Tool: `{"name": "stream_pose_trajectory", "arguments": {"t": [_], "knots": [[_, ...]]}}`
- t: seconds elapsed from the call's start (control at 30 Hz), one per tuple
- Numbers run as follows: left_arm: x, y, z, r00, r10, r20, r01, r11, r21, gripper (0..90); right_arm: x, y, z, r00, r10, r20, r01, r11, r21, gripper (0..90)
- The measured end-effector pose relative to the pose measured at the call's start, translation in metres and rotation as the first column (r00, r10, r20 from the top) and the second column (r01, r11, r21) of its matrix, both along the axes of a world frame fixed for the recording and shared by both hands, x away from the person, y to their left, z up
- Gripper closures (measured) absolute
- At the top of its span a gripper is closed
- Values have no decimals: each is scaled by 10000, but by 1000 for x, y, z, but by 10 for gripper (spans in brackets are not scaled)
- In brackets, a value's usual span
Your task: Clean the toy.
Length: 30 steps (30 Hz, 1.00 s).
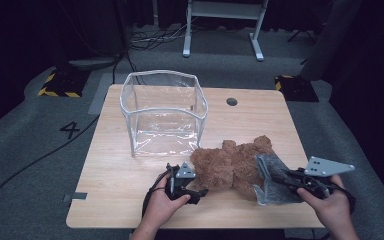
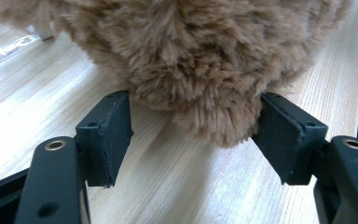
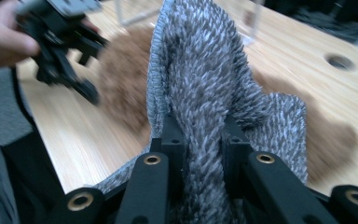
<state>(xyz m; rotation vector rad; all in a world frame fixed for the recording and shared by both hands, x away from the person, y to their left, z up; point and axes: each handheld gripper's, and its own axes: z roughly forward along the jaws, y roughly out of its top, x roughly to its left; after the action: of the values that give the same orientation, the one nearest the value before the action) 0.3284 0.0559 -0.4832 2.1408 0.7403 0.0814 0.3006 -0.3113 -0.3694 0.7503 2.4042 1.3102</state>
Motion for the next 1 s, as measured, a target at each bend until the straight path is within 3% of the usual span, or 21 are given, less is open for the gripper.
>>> {"name": "stream_pose_trajectory", "arguments": {"t": [0.13, 0.33, 0.4, 0.6, 0.67, 0.8, 0.83, 1.0], "knots": [[-1, -3, 1, 9998, -157, 84, 157, 9999, -35, 419, 6, 33, 0, 9973, 730, 77, -732, 9972, 171, 763], [-4, -9, 6, 9978, -383, 542, 362, 9986, 396, 733, 14, 77, -6, 9877, 1562, 17, -1562, 9873, 300, 756], [-6, -12, 8, 9968, -533, 603, 500, 9972, 552, 770, 17, 90, -10, 9835, 1811, 25, -1811, 9830, 293, 755], [-12, -15, 16, 9952, -826, 531, 803, 9958, 437, 798, 14, 125, -17, 9690, 2412, 528, -2395, 9702, -354, 750], [-14, -16, 17, 9955, -885, 335, 872, 9954, 384, 803, 13, 132, -18, 9648, 2563, 591, -2534, 9659, -524, 750], [-16, -14, 21, 9951, -899, 414, 882, 9953, 403, 812, 15, 135, -24, 9636, 2597, 635, -2547, 9640, -768, 751], [-16, -13, 22, 9940, -901, 615, 875, 9952, 432, 814, 16, 133, -25, 9633, 2605, 648, -2554, 9637, -775, 752], [-17, -9, 24, 9951, -817, 548, 808, 9965, 200, 817, 22, 113, -26, 9747, 2148, 617, -2117, 9759, -530, 754]]}}
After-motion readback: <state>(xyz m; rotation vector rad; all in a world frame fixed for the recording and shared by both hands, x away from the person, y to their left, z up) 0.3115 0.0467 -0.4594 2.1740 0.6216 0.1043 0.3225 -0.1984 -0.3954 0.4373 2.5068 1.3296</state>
